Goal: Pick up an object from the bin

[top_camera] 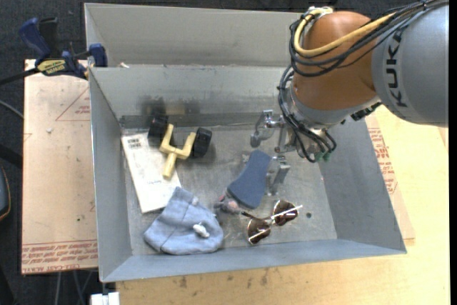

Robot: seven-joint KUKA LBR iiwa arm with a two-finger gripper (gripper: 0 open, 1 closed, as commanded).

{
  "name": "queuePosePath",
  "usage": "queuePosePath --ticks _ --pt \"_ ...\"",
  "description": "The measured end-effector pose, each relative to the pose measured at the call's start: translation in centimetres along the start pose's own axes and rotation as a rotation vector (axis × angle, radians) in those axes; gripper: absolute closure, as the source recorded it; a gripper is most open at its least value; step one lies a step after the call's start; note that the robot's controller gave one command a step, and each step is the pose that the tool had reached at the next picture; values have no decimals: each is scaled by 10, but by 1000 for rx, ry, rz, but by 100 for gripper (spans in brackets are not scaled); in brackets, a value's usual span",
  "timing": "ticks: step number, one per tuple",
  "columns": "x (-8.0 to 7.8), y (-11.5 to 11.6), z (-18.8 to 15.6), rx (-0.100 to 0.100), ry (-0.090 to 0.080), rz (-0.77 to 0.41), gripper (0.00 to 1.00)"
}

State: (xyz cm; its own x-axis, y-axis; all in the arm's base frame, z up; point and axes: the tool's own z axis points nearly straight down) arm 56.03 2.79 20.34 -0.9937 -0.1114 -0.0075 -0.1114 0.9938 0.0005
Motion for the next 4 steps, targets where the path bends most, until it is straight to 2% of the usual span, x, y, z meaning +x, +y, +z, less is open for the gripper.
queuePosePath --ticks 1,2,3,4 --pt "-11 -48 38 0 5 65 0" --pt "-35 -50 43 0 4 -225 0" --pt "-46 -52 107 0 -1 -395 0" --pt "-39 -53 129 -2 5 -633 100"
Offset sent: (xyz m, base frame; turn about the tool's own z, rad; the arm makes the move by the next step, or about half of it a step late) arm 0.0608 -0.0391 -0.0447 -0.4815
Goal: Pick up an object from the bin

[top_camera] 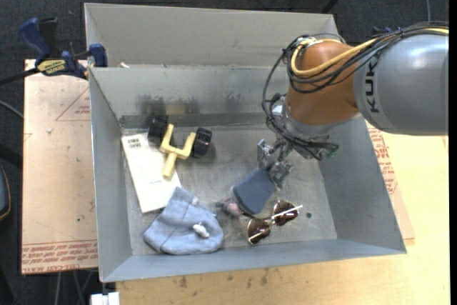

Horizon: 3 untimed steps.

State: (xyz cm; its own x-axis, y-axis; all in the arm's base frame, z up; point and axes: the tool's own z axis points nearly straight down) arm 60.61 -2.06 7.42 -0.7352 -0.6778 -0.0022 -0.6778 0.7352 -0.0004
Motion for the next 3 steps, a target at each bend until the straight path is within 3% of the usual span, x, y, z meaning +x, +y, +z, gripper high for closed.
queuePosePath --ticks 3 --pt "0 1 -9 0 -1 1 100"
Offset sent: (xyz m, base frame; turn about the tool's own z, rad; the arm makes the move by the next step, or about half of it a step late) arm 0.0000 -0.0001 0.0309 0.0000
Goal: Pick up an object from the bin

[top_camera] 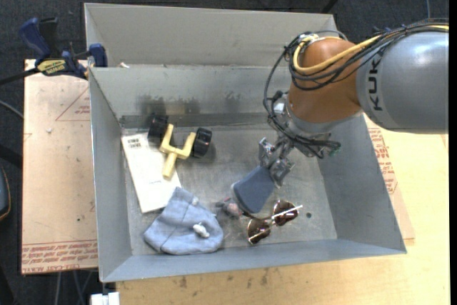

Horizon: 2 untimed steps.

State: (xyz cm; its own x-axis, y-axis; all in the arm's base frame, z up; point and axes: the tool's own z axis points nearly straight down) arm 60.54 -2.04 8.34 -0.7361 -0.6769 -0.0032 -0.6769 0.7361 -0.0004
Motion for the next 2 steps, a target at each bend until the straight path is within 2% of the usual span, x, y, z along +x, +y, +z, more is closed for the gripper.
queuePosePath --ticks 2 --pt "0 1 -16 -5 4 0 100"
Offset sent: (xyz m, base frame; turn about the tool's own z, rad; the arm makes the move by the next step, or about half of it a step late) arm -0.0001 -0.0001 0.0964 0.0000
